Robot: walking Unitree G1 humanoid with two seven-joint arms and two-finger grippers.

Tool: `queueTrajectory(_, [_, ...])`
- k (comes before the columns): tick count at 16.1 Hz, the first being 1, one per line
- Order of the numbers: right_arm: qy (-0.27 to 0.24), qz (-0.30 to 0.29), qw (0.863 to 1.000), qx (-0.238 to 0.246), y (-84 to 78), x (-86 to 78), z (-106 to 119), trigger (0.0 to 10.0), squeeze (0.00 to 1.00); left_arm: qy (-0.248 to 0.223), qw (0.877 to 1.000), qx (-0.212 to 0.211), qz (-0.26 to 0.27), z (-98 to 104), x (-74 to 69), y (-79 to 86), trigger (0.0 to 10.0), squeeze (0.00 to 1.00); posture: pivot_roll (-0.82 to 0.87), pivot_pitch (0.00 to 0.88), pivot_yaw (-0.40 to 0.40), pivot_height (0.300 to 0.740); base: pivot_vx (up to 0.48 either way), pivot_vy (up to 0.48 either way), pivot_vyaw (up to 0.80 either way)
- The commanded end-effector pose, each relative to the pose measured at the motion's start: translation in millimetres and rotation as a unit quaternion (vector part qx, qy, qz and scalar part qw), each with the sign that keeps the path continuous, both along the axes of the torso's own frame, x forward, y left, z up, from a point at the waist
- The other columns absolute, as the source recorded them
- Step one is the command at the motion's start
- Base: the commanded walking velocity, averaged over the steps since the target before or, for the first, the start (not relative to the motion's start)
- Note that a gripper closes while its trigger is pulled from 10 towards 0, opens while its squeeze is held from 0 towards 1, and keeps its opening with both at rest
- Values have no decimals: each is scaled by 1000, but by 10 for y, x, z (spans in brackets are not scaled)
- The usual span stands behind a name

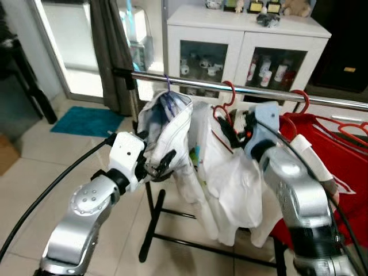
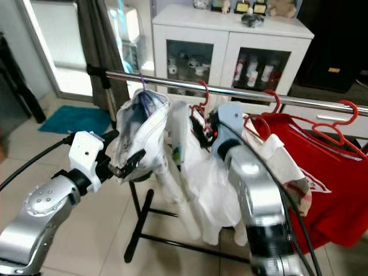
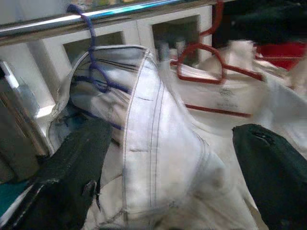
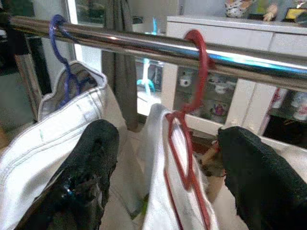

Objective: Hang hanger

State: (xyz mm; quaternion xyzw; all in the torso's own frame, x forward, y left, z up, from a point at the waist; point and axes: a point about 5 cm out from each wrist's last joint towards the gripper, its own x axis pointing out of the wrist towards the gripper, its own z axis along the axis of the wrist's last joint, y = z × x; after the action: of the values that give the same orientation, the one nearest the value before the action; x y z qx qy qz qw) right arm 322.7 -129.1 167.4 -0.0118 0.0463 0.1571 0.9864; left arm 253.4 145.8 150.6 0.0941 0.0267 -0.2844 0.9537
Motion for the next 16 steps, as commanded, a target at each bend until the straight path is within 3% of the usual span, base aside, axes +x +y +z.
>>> queueTrajectory(1, [10,5,1000,-7,-13,58,-11,10000,1000,7,1000,0,-23,10,-29,2,10000,0,-29,0,-2,740,0,0,0])
queueTrajectory(6, [49,-26,998,-28,-90,371,-93,10000,1000,33,996,4,-89,42,-140,144,10000,0,-19,0,-4,740,0,0,0])
queueTrajectory(7, [59,-14,998,-25,-76,465,-120,10000,0,42,993,3,-108,49,-173,172,10000,0,-20,0,-3,740,0,0,0])
queueTrajectory(12, [67,-5,997,-30,-46,640,-144,10000,0,36,993,6,-111,72,-137,171,10000,0,-10,0,-8,740,0,0,0])
queueTrajectory(15, [95,-38,994,-48,-120,691,-233,10000,0,37,993,7,-113,81,-155,187,10000,0,-5,0,-16,740,0,0,0])
queueTrajectory(16, [98,-37,993,-46,-128,695,-237,5961,0,37,993,7,-113,80,-159,190,10000,0,-6,0,-17,740,0,0,0])
